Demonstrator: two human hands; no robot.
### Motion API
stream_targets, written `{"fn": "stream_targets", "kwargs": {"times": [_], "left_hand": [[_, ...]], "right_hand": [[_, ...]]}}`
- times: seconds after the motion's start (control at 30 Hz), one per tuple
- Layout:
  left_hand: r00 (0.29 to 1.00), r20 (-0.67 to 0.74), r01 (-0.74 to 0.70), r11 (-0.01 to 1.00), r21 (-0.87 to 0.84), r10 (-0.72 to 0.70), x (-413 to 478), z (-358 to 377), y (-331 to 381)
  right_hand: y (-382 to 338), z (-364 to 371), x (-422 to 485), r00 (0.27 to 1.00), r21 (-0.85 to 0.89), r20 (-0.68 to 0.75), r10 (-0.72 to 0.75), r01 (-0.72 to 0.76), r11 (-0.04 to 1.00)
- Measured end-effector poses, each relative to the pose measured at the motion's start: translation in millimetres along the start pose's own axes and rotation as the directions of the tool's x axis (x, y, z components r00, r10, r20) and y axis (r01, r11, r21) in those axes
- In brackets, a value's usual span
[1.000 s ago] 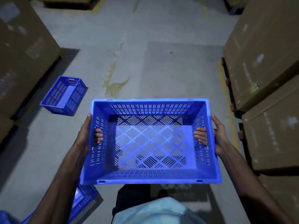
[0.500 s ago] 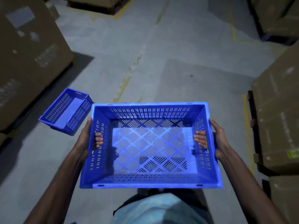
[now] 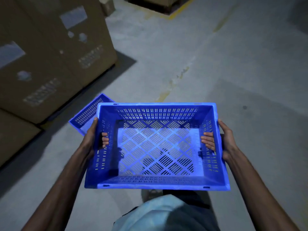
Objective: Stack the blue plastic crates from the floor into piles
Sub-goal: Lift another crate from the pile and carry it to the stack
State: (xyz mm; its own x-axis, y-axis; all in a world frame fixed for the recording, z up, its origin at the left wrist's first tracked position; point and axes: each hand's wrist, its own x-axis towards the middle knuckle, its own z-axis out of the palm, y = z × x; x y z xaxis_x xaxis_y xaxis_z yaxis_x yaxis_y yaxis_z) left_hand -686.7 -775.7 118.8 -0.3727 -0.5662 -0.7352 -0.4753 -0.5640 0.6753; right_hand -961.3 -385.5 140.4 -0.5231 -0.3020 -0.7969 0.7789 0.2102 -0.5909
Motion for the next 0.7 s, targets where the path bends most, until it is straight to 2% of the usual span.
{"fn": "stream_targets", "kwargs": {"times": [0.17, 0.37, 0.5, 0.7], "left_hand": [[0.988, -0.151, -0.031, 0.997, -0.068, 0.021, 53, -3, 60], [0.963, -0.27, -0.07, 0.963, -0.259, -0.002, 98, -29, 100], [0.943, -0.33, -0.094, 0.916, -0.39, -0.044, 128, -53, 110], [0.887, -0.438, -0.087, 0.877, -0.472, -0.148, 190, -113, 113]], "right_hand": [[-99, 66, 87, 0.995, -0.117, 0.082, 0.062, -0.052, 0.992], [-194, 165, 167, 0.977, -0.307, 0.182, 0.113, -0.052, 0.95], [-233, 238, 214, 0.961, -0.389, 0.237, 0.144, -0.042, 0.92], [-258, 361, 282, 0.945, -0.52, 0.263, 0.192, -0.029, 0.854]]}}
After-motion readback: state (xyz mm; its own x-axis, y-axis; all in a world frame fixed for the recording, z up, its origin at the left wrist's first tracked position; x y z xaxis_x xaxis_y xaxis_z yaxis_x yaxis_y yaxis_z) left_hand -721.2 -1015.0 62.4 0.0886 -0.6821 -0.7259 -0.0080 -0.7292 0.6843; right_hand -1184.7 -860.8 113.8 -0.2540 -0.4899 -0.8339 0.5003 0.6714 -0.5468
